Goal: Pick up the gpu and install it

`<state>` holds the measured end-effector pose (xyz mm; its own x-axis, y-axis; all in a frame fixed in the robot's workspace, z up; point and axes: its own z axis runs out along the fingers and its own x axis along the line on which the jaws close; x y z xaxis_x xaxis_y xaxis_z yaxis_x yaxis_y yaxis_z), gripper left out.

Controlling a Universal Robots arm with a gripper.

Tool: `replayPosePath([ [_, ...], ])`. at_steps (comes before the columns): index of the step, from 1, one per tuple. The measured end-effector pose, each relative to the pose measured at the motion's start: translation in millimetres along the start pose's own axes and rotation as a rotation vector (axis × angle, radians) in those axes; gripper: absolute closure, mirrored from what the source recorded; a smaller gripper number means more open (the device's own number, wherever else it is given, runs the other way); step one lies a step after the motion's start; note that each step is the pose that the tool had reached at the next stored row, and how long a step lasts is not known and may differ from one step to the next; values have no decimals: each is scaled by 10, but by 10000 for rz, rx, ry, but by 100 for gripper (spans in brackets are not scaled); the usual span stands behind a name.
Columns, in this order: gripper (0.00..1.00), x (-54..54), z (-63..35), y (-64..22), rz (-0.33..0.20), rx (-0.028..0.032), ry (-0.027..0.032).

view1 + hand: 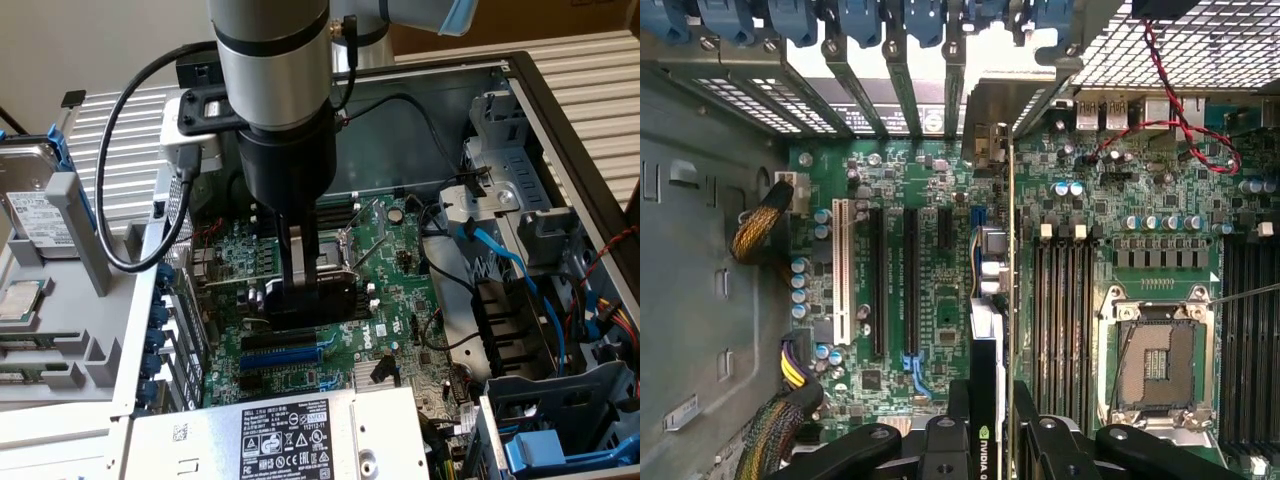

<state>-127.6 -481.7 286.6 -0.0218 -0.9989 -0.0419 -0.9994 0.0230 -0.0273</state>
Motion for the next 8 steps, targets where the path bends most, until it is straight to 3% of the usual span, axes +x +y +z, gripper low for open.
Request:
replayPosePath([
  [8, 73, 2, 10, 32, 1, -2, -11],
])
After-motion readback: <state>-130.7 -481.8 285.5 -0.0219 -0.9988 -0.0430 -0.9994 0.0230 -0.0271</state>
